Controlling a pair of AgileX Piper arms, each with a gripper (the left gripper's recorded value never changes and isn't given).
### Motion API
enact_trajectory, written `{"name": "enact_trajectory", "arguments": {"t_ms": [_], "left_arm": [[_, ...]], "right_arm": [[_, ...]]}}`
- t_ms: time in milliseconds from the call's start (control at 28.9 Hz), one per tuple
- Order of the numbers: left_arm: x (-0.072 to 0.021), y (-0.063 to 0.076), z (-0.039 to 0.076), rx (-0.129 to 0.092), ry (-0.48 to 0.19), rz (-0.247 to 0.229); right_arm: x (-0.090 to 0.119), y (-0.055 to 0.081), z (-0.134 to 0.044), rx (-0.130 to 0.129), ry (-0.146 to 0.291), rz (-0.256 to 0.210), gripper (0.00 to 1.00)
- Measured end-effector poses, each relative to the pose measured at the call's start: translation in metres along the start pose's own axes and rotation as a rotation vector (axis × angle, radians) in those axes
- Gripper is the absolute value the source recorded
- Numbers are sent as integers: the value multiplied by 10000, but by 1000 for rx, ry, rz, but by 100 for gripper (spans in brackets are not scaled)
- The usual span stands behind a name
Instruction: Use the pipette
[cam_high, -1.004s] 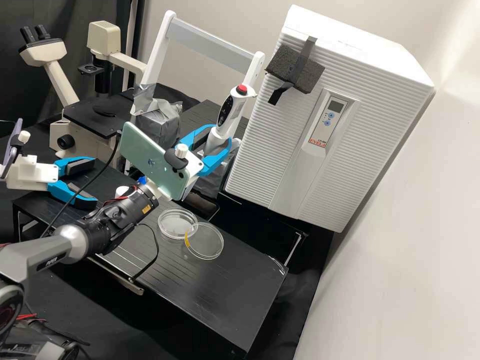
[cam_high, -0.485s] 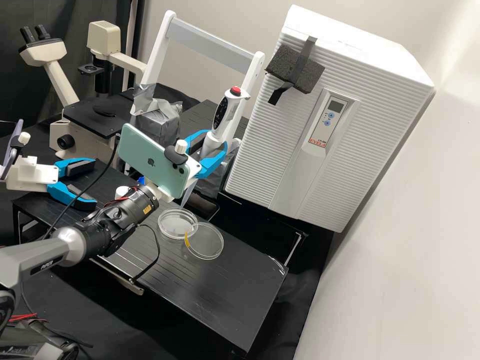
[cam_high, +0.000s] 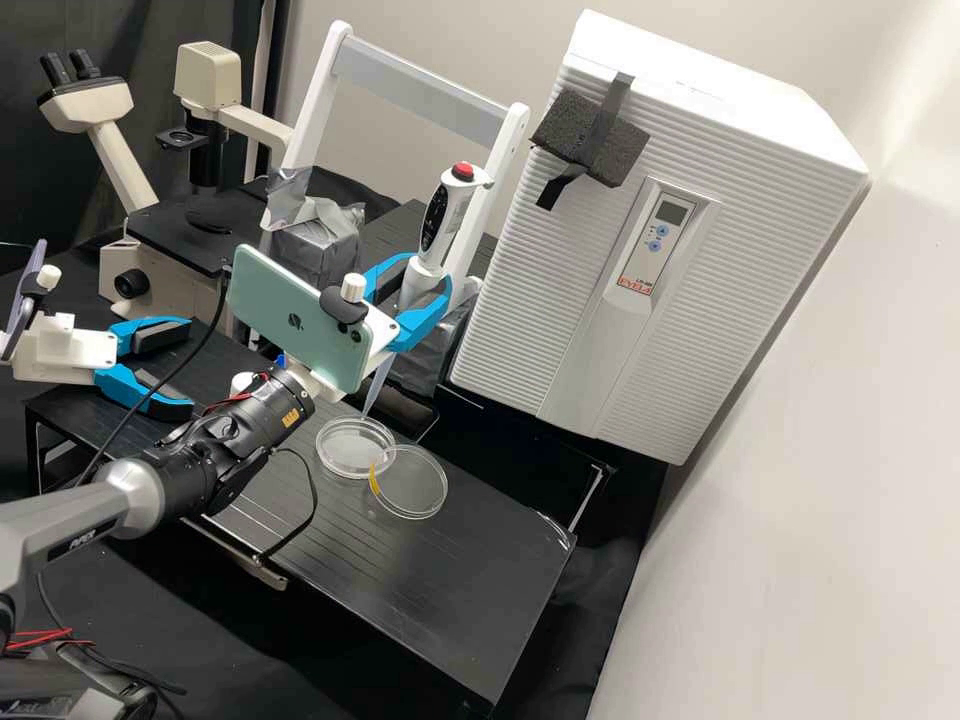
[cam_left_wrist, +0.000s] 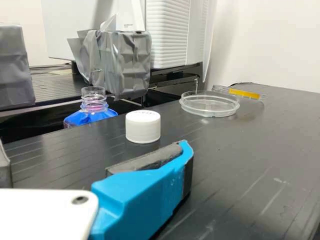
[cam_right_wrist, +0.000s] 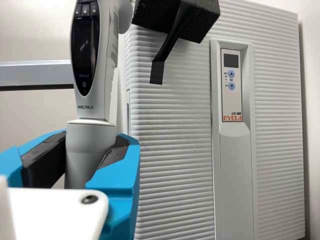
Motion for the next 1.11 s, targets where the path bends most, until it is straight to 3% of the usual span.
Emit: {"name": "enact_trajectory", "arguments": {"t_ms": [104,415,554,692,762,831,900,1004,1108], "left_arm": [[0,0,0,0,0,0],[-35,60,-95,10,24,16],[-137,282,-189,-19,65,98],[-218,606,-250,-40,86,218],[-239,751,-258,-43,85,269],[-255,904,-250,-27,80,321],[-260,1025,-230,-27,67,362],[-258,1111,-229,-18,63,388],[-258,1179,-256,-28,66,405]], "right_arm": [[0,0,0,-16,0,0,0],[3,-3,5,-19,-2,-1,0],[10,-20,12,-27,-1,-10,0],[18,-88,-14,-26,19,-40,0],[30,-136,-43,-18,32,-60,0],[53,-188,-99,-6,53,-82,0],[94,-232,-166,5,78,-99,0],[261,-271,-333,25,111,-121,0],[640,-284,-627,34,158,-134,0]]}}
